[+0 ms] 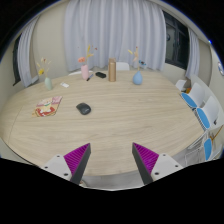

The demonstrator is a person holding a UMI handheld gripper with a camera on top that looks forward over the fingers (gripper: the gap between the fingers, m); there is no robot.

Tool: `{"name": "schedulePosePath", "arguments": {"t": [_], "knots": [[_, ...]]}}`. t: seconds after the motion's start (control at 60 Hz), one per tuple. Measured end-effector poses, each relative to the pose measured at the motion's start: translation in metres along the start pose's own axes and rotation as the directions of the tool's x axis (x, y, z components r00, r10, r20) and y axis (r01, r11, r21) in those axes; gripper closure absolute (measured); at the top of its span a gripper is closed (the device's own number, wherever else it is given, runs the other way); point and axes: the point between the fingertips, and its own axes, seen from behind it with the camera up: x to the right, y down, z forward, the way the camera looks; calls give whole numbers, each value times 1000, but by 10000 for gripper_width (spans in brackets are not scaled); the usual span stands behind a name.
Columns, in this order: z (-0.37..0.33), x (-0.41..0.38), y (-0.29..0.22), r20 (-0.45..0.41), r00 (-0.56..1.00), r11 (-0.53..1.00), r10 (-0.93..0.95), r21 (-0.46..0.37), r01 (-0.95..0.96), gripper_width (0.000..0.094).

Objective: Arrange mouse

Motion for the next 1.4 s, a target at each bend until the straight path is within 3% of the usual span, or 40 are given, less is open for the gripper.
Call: {"name": "schedulePosePath", "arguments": {"t": [0.5, 0.8, 1.4], "knots": [[29, -128, 0, 143, 985, 995, -98, 8, 98, 79], [101, -154, -39, 112, 989, 993, -95, 75, 87, 78], [267, -155, -94, 37, 995, 995, -88, 42, 86, 78]]}}
